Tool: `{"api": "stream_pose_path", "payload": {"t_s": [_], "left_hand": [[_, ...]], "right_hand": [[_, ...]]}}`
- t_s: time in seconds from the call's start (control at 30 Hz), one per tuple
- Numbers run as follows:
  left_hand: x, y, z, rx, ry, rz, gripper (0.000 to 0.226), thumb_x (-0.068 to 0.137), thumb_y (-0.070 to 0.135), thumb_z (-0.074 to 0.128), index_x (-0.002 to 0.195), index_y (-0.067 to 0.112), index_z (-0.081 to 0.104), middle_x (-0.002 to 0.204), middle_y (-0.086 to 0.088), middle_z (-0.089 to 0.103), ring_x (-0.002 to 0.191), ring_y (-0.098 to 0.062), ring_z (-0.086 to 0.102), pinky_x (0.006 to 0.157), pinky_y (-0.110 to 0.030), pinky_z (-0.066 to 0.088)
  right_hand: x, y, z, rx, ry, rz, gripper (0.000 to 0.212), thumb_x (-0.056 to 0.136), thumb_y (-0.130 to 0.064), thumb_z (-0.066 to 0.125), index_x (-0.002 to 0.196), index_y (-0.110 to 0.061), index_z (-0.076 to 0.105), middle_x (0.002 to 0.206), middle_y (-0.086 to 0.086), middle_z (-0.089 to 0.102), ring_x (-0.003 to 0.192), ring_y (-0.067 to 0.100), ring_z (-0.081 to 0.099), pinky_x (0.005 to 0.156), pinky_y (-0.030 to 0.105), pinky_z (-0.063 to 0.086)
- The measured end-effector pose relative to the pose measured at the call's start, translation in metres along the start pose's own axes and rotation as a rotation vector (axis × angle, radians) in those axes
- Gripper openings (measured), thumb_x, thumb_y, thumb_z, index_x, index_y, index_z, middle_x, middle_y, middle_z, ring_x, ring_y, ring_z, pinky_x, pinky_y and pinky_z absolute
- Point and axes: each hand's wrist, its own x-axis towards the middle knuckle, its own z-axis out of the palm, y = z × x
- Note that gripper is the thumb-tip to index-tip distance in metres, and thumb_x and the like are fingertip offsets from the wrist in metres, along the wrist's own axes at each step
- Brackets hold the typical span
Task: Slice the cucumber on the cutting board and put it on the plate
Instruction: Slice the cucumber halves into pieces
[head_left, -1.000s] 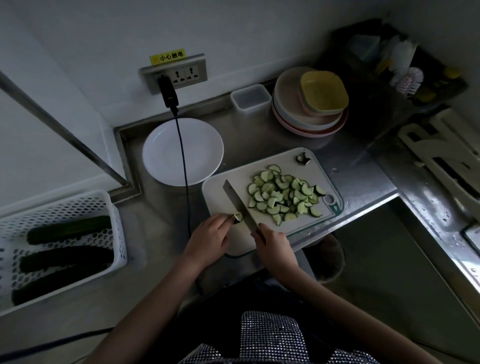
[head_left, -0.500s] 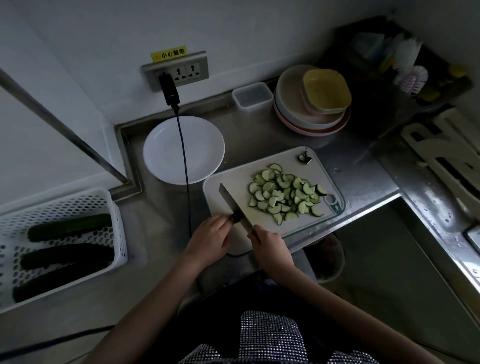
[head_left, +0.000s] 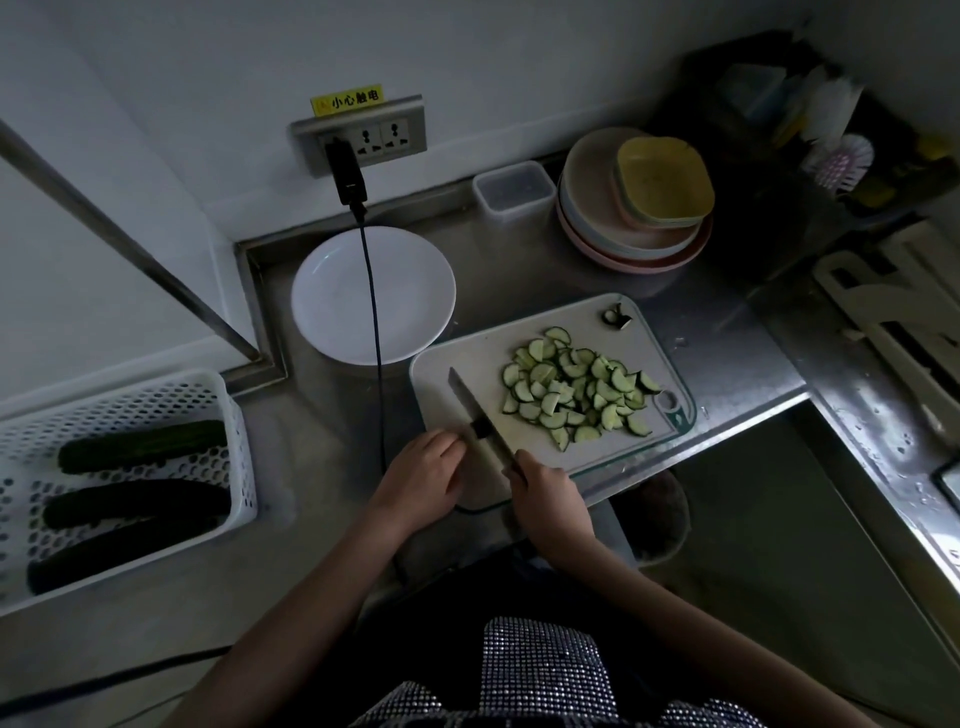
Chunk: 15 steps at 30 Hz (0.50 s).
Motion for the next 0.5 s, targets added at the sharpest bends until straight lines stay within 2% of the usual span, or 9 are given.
{"api": "stream_pose_path", "payload": {"t_s": [0.07, 0.17, 0.23, 0.3, 0.37, 0.43, 0.5], "left_hand": [[0.0, -0.002, 0.0, -0.026, -0.016, 0.006, 0.032, 0.065, 0.014, 0.06, 0.093, 0.001, 0.068, 0.096, -0.012, 0.066, 0.092, -0.026, 0.06, 0.079, -0.031, 0.052], [0.0, -0.001, -0.001, -0.046, -0.005, -0.001, 0.035, 0.07, 0.02, 0.044, 0.091, 0.003, 0.066, 0.094, -0.009, 0.064, 0.091, -0.023, 0.055, 0.073, -0.031, 0.053], [0.004, 0.001, -0.004, -0.105, 0.067, -0.087, 0.035, 0.073, 0.021, 0.043, 0.093, 0.004, 0.065, 0.093, -0.008, 0.062, 0.091, -0.022, 0.053, 0.074, -0.033, 0.052], [0.01, 0.006, -0.011, -0.16, 0.155, -0.163, 0.037, 0.079, 0.021, 0.043, 0.103, 0.003, 0.065, 0.099, -0.008, 0.061, 0.096, -0.021, 0.052, 0.083, -0.034, 0.047], [0.016, 0.013, -0.016, -0.15, 0.18, -0.095, 0.042, 0.082, 0.016, 0.042, 0.116, 0.0, 0.062, 0.113, -0.011, 0.06, 0.107, -0.021, 0.05, 0.094, -0.03, 0.04], [0.021, 0.019, -0.016, -0.104, 0.118, 0.037, 0.046, 0.084, 0.013, 0.042, 0.124, -0.002, 0.058, 0.125, -0.014, 0.057, 0.117, -0.024, 0.048, 0.102, -0.031, 0.035], [0.023, 0.02, -0.011, -0.076, 0.039, 0.077, 0.049, 0.083, 0.013, 0.041, 0.128, -0.002, 0.055, 0.13, -0.015, 0.055, 0.123, -0.026, 0.047, 0.106, -0.034, 0.034]], "right_hand": [[-0.002, 0.001, -0.004, 0.059, 0.069, 0.006, 0.021, 0.098, -0.029, 0.045, 0.083, -0.015, 0.04, 0.078, 0.015, 0.06, 0.075, 0.037, 0.059, 0.054, 0.033, 0.036], [-0.002, 0.003, -0.007, 0.113, 0.106, 0.019, 0.025, 0.098, -0.03, 0.047, 0.078, -0.018, 0.038, 0.069, 0.008, 0.052, 0.07, 0.036, 0.057, 0.053, 0.034, 0.036], [-0.002, 0.004, -0.006, 0.129, 0.108, 0.019, 0.025, 0.097, -0.03, 0.047, 0.077, -0.018, 0.038, 0.068, 0.007, 0.051, 0.068, 0.035, 0.056, 0.053, 0.035, 0.037], [-0.003, 0.005, -0.005, 0.138, 0.121, 0.009, 0.025, 0.097, -0.029, 0.048, 0.077, -0.018, 0.038, 0.067, 0.006, 0.052, 0.067, 0.034, 0.056, 0.053, 0.035, 0.038], [-0.002, 0.005, -0.005, 0.164, 0.135, 0.005, 0.023, 0.097, -0.028, 0.048, 0.078, -0.018, 0.04, 0.066, 0.005, 0.052, 0.064, 0.031, 0.055, 0.053, 0.036, 0.038], [-0.002, 0.004, -0.008, 0.201, 0.151, 0.016, 0.021, 0.096, -0.027, 0.049, 0.079, -0.017, 0.043, 0.065, 0.004, 0.052, 0.062, 0.028, 0.053, 0.053, 0.035, 0.038], [-0.003, 0.004, -0.01, 0.244, 0.17, 0.028, 0.018, 0.096, -0.024, 0.048, 0.081, -0.013, 0.048, 0.064, 0.005, 0.053, 0.062, 0.028, 0.054, 0.053, 0.037, 0.039]]}}
